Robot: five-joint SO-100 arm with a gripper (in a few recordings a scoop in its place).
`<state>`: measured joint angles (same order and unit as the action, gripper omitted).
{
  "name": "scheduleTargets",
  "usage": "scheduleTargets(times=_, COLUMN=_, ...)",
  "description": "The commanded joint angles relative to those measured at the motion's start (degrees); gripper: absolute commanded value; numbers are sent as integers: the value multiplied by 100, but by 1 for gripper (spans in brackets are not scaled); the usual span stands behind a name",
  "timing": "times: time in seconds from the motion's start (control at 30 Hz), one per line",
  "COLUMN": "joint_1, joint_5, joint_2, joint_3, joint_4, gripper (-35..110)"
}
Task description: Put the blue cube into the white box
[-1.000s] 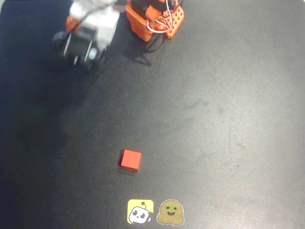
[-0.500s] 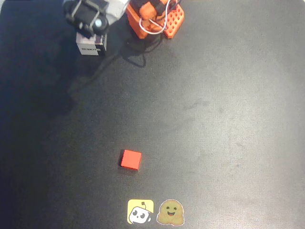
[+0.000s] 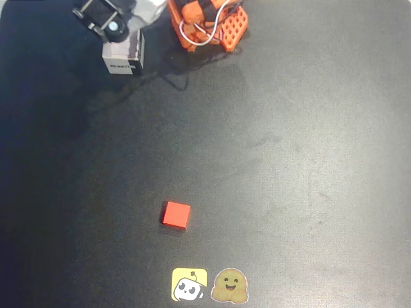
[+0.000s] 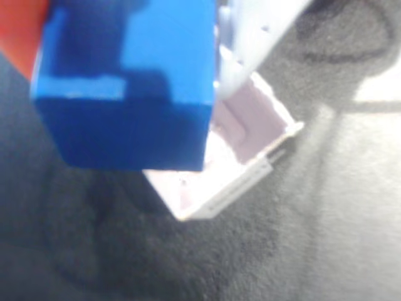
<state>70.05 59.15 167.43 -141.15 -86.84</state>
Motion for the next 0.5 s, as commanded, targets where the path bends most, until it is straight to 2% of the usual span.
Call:
scheduleTargets(times=0.0, joint_1=123, joint_5=-44, joint_2=44, joint_3=-158, joint_4=211, gripper=0)
scheduleTargets(times=0.47, joint_1=457, joint_5=185, joint_2=-158, joint_3=-413, joint_4=378, gripper=0)
